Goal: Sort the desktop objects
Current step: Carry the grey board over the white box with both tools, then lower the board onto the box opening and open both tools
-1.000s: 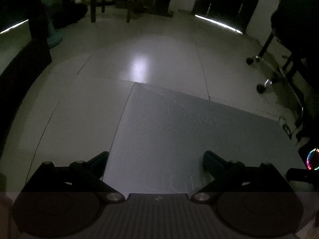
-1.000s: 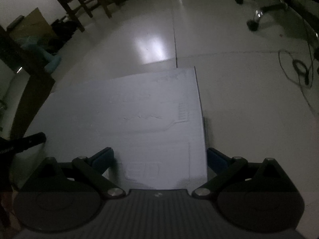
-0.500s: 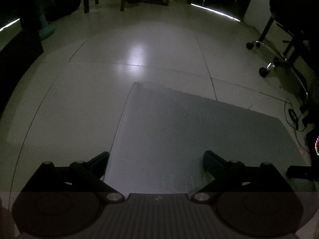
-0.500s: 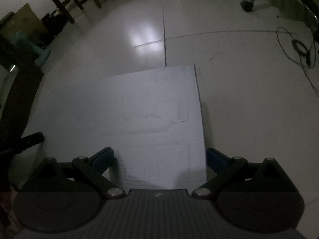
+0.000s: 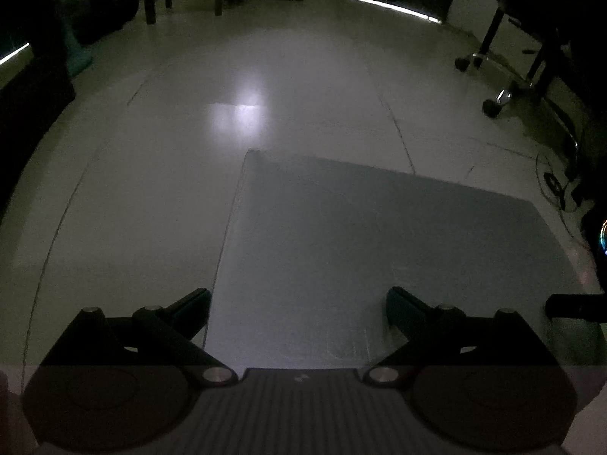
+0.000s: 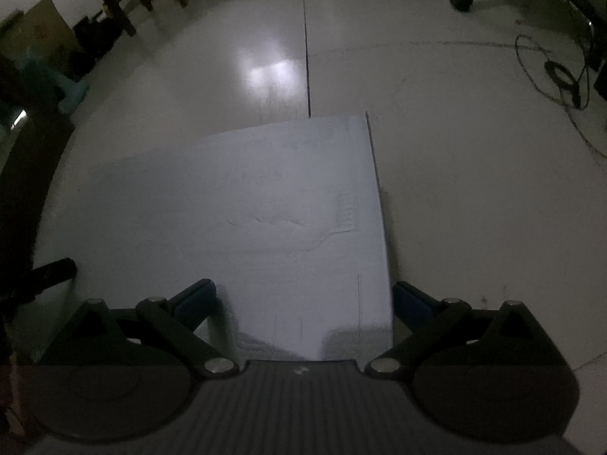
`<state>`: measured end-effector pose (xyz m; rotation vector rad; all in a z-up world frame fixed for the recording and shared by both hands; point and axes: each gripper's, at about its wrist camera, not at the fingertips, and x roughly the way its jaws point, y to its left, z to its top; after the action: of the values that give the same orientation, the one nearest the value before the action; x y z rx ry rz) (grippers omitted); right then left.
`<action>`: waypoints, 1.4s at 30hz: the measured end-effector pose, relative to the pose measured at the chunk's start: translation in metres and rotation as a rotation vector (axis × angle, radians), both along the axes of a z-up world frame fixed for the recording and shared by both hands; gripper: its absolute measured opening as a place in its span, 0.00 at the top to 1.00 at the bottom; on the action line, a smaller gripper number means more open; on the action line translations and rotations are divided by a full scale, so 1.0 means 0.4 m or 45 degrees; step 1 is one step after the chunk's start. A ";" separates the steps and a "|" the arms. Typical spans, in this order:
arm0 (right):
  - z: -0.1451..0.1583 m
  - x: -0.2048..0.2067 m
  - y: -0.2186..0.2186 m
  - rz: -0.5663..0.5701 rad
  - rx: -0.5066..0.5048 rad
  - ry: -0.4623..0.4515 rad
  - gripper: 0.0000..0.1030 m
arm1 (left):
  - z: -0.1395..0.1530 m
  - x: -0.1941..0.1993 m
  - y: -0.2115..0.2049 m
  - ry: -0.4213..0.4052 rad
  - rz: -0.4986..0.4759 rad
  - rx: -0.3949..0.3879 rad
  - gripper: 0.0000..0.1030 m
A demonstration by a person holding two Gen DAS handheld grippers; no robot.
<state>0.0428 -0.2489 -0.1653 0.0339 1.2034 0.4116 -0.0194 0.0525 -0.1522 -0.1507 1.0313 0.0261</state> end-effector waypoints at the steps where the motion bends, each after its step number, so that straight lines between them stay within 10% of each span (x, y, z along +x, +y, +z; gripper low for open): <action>1: -0.008 -0.008 -0.001 0.010 -0.009 -0.006 0.02 | -0.011 -0.005 0.004 0.014 0.010 -0.011 0.08; 31: -0.029 -0.046 0.039 0.091 -0.145 0.007 0.00 | -0.100 -0.066 0.046 0.062 0.101 -0.062 0.03; 38: 0.020 -0.025 0.020 0.061 -0.150 0.065 0.00 | -0.013 -0.022 0.069 0.104 0.089 -0.195 0.00; 42: 0.130 -0.009 0.006 0.044 -0.163 0.052 0.00 | 0.106 0.009 0.030 0.160 -0.037 -0.060 0.00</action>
<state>0.0391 -0.2466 -0.1133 -0.0892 1.2700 0.3648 -0.0160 0.0646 -0.1097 -0.1790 1.1602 -0.0152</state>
